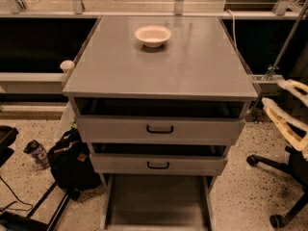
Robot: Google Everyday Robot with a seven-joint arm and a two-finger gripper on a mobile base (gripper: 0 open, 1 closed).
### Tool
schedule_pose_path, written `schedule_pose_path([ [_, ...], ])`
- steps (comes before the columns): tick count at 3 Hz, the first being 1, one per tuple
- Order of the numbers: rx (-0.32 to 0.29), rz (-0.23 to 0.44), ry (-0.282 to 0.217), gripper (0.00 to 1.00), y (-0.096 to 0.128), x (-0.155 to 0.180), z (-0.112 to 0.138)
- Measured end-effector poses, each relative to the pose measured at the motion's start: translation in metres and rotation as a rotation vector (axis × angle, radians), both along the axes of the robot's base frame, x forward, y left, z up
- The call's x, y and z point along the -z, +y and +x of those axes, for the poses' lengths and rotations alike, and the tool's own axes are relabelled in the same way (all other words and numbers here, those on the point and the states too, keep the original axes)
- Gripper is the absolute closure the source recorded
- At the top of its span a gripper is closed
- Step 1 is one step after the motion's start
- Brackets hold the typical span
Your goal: Pick green can from bottom drawer and place on counter
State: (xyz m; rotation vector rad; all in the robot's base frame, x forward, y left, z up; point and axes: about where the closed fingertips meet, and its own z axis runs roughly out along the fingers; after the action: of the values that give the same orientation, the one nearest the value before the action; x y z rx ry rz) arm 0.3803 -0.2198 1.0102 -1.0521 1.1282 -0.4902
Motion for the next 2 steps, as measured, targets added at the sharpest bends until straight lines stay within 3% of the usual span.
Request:
schedule_pose_path([
  [2,0.001,0.0,0.001,0.14,-0.0005,0.0004,-0.0001],
])
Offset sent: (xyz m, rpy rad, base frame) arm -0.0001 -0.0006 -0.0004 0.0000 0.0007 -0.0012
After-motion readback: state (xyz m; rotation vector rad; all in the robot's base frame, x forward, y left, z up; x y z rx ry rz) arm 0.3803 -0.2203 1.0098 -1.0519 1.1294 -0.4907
